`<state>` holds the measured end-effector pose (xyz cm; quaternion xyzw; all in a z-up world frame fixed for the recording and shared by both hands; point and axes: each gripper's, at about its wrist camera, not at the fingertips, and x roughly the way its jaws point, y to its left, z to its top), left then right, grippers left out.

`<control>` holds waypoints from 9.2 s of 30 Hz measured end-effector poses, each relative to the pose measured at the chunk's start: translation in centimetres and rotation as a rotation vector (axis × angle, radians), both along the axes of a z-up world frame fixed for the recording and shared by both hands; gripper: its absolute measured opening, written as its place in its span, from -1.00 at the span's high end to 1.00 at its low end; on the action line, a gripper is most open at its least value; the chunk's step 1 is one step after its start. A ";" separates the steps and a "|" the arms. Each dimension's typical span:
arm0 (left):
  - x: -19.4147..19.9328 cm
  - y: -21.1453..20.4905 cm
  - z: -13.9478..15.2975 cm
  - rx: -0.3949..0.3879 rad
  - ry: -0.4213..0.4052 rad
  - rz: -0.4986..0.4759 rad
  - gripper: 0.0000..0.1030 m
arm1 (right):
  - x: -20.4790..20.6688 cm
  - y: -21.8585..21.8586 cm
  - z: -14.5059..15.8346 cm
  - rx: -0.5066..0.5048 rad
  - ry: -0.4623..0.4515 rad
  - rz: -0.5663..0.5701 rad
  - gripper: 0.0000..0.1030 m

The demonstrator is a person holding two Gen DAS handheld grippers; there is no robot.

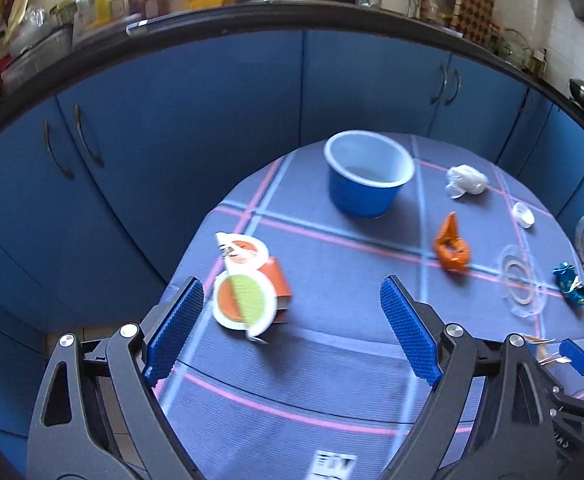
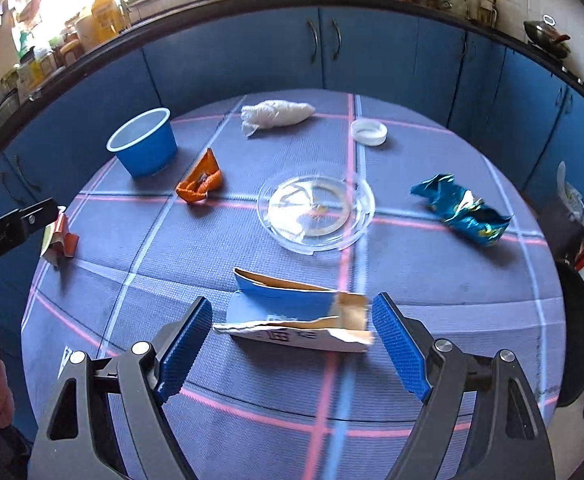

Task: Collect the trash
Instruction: 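Grasp the blue-white carton with the right gripper while the left grasps the orange-green wrapper, then carry the carton and wrapper toward the black bin, then open the right gripper over the bin while the left opens to drop the wrapper, then grasp the teal foil bag with the right gripper while the left grasps the orange wrapper, then carry the foil bag and orange wrapper over the black bin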

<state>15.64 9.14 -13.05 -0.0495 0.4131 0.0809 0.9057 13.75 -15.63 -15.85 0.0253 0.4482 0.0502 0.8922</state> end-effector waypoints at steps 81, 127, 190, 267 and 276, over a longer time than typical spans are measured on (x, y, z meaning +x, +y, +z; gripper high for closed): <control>-2.6 -28.8 2.4 0.016 -0.003 -0.565 0.35 | -5.4 -21.1 3.9 -0.051 -0.226 -0.362 -0.52; -1.4 -49.1 0.7 0.122 0.018 -0.865 0.34 | -6.6 -34.0 -0.8 -0.042 -0.184 -0.537 -0.73; 10.1 -14.6 -5.0 0.016 0.099 -0.226 -0.47 | 7.7 -11.4 -1.1 -0.185 -0.068 -0.100 -0.34; -8.1 -35.4 9.0 0.060 -0.182 -0.700 0.62 | -10.0 -23.8 9.3 -0.126 -0.296 -0.282 0.30; -7.2 -39.6 8.8 0.064 -0.179 -0.767 0.62 | -9.5 -27.3 8.0 -0.114 -0.273 -0.341 0.30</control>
